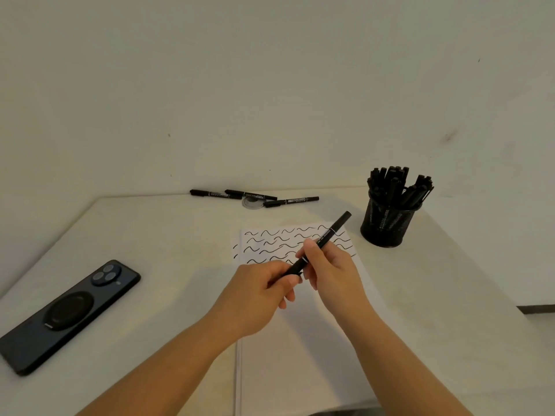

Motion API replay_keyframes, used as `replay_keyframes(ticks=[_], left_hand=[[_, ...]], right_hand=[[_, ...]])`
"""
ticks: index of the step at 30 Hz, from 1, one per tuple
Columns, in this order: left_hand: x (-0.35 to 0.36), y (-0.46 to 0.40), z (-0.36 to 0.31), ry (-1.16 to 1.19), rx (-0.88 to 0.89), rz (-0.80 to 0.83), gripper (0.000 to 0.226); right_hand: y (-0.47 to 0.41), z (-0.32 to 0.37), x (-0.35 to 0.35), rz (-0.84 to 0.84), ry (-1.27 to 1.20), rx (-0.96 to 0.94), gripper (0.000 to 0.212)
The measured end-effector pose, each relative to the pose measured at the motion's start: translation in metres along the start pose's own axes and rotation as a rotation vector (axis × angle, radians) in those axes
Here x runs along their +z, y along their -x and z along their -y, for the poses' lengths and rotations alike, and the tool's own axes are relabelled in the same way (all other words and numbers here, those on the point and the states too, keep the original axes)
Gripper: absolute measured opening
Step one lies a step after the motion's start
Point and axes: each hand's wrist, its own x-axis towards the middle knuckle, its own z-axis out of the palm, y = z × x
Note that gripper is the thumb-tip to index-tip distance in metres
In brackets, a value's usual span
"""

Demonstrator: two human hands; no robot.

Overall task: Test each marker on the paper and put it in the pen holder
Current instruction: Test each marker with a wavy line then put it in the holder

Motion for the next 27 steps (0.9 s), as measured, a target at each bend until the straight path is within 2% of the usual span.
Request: replay_keyframes(ticks=[3, 6, 7, 9, 11, 13, 18, 21, 24, 27], left_hand=[[0.003, 0.011, -0.001, -0.19, 0.021, -0.092, 0.015], [-0.002, 0.019, 0.012, -0.609, 0.063, -0.162, 0.019], [-0.006, 0.021, 0.019, -0.657, 0.036, -0.163, 0.021], [-0.018, 0.023, 0.031, -0.602, -0.042, -0.156, 0.019], [-0.026, 0.018, 0.04, -0.453, -0.07, -0.165, 0.015], [-0.027, 0.008, 0.044, -0.355, -0.054, -0.165, 0.016], [-0.012, -0.026, 0.046, -0.406, -0.041, -0.11, 0.023], [-0.006, -0.034, 0.053, -0.407, -0.031, -0.089, 0.023], [-0.004, -0.035, 0.062, -0.312, -0.03, -0.148, 0.019], [-0.003, -0.034, 0.065, -0.279, -0.019, -0.152, 0.019]], right_hand=[[0.003, -0.005, 0.01, -0.07, -0.011, 0.034, 0.033], [-0.012, -0.005, -0.006, -0.347, -0.131, 0.145, 0.033], [-0.017, -0.003, -0.019, -0.432, -0.16, 0.146, 0.032], [-0.021, -0.004, -0.043, -0.487, -0.104, 0.056, 0.029], [-0.021, -0.008, -0.051, -0.445, 0.035, -0.021, 0.024], [-0.02, -0.012, -0.044, -0.361, 0.073, -0.044, 0.017], [-0.023, -0.028, -0.018, -0.063, 0.024, 0.012, 0.014], [-0.021, -0.042, -0.015, -0.056, 0.111, 0.011, 0.017], [-0.022, -0.048, -0.018, -0.092, 0.158, 0.003, 0.015], [-0.021, -0.048, -0.015, -0.002, 0.212, -0.02, 0.014]])
